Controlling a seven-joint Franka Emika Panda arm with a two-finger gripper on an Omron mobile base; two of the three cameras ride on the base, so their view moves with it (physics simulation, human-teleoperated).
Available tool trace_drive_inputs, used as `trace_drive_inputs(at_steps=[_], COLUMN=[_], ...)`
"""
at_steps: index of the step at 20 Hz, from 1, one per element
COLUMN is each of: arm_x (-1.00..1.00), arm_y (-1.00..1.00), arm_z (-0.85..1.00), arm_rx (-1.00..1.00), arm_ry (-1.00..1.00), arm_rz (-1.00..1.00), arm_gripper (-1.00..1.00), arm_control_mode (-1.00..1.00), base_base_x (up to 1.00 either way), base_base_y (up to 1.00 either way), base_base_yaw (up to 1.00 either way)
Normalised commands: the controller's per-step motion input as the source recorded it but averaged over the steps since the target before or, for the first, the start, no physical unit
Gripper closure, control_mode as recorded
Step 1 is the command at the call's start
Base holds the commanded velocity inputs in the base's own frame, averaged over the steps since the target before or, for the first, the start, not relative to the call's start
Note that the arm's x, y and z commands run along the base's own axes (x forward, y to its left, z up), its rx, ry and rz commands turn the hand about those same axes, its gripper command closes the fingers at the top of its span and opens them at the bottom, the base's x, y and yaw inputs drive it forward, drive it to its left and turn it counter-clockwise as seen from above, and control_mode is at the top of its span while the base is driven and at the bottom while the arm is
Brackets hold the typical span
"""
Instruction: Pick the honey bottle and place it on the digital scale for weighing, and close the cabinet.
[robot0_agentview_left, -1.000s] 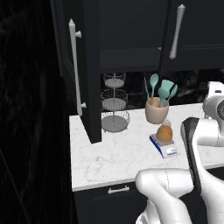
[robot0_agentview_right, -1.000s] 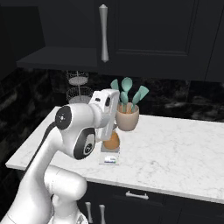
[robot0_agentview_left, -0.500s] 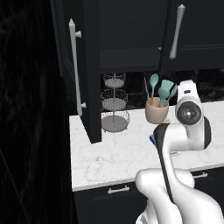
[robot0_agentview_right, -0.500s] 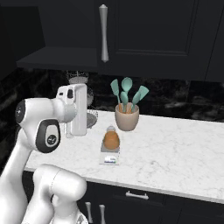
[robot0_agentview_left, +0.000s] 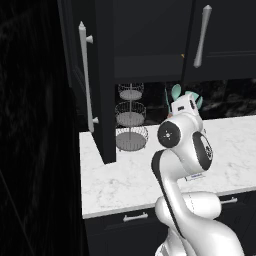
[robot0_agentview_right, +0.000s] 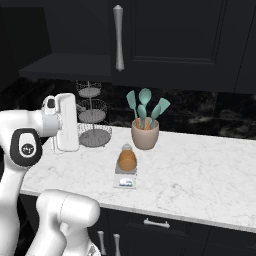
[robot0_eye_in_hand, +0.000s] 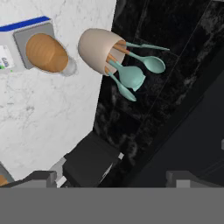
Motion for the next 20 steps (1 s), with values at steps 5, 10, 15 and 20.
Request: trace_drive_inputs(at_steps=[5, 10, 15, 20], arm_x=[0.0, 0.0, -0.1, -0.01], arm_y=[0.14, 0.04, 0.21, 0.58], arm_z=[-0.25, -0.01, 0.1, 0.03], arm_rx=[-0.32, -0.1, -0.05, -0.25], arm_ry=[0.0, 0.0, -0.01, 0.02], arm_rz=[-0.26, -0.09, -0.03, -0.13], arm_gripper=[-1.0, -1.0, -1.0, -1.0], arm_control_mode=[-1.0, -1.0, -1.0, -1.0], base_base_x=[0.0, 0.0, 0.0, 0.0], base_base_y=[0.0, 0.0, 0.0, 0.0], base_base_yaw=[0.0, 0.0, 0.0, 0.0])
